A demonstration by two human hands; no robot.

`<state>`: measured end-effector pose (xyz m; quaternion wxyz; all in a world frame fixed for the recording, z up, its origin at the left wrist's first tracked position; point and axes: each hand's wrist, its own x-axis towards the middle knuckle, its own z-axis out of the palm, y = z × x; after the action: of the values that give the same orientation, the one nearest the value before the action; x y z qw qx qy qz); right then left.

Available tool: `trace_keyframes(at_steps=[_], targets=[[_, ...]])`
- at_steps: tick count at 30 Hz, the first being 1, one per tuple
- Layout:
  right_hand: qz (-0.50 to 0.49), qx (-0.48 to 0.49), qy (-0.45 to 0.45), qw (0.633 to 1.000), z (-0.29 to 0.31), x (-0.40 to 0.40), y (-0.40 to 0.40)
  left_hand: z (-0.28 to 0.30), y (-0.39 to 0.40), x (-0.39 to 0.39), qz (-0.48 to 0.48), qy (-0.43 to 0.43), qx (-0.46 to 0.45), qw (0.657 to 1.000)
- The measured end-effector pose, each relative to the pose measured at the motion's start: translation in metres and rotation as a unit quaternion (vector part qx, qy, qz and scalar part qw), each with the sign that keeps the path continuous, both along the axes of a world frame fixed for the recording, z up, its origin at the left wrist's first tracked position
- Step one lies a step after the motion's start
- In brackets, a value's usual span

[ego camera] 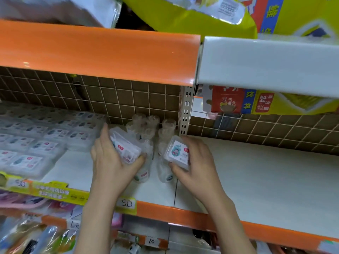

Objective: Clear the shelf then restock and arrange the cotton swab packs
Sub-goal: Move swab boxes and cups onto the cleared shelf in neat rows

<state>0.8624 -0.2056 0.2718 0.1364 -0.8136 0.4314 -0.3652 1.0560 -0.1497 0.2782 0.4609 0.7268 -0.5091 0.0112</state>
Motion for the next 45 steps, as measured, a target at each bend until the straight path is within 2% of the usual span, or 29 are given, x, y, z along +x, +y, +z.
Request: trace_keyframes(at_steps=[6,11,15,22,27,35,39,45], targets=[[-0.003,-0.004,-0.005,1.0,-0.003,0.018,-0.002,-0.011,-0.001,0.015,-0.005,-0.024,0.051,0.998],[-0.008,-0.031,-0.024,0.999,0.004,0.069,0.002,-0.009,0.0,0.056,0.008,-0.002,0.056,0.998],[-0.026,-0.028,-0.04,0.998,0.01,0.133,0.008,-0.004,0.008,0.127,0.029,-0.012,0.054,0.998],[-0.028,-0.004,-0.036,0.999,-0.005,0.247,0.025,0.001,0.035,0.263,0.077,0.045,0.068,0.994],[-0.038,0.029,0.036,0.998,-0.039,0.289,0.04,-0.01,0.044,0.294,0.047,0.069,0.137,0.987],[-0.034,0.076,0.131,0.988,-0.065,0.31,0.036,-0.034,0.034,0.318,-0.035,0.049,0.175,0.983],[-0.001,0.102,0.1,0.99,-0.07,0.332,0.033,-0.041,0.031,0.327,-0.07,0.024,0.174,0.982],[-0.011,0.104,0.06,0.993,-0.087,0.343,0.044,-0.04,0.03,0.334,-0.11,-0.011,0.106,0.988]])
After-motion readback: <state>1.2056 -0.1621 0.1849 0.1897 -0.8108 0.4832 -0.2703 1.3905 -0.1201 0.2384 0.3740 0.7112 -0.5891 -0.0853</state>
